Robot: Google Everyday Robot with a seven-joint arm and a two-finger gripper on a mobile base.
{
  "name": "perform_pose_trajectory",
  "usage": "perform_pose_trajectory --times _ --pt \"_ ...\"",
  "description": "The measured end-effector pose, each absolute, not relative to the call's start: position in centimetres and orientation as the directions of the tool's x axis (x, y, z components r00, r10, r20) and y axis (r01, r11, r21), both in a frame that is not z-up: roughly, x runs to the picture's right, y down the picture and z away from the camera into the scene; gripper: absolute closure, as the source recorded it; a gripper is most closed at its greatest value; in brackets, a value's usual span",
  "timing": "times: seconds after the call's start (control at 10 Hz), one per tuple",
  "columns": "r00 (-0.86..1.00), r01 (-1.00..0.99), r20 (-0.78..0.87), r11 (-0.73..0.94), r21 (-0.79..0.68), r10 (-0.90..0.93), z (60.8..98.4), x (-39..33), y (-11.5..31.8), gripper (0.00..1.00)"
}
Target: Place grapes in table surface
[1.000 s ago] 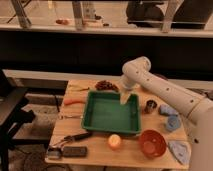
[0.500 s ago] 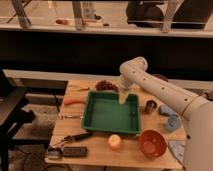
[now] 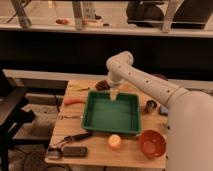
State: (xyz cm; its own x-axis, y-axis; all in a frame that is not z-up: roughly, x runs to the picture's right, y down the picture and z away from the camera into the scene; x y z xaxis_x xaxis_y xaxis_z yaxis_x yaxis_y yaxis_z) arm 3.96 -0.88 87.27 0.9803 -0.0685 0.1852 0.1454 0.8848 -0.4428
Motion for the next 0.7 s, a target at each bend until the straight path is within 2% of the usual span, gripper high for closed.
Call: perform_pose_trajectory --times 0.7 --pt "0.971 0.202 0.193 0.917 -0.345 -0.142 90.6 4.2 -6.4 0.20"
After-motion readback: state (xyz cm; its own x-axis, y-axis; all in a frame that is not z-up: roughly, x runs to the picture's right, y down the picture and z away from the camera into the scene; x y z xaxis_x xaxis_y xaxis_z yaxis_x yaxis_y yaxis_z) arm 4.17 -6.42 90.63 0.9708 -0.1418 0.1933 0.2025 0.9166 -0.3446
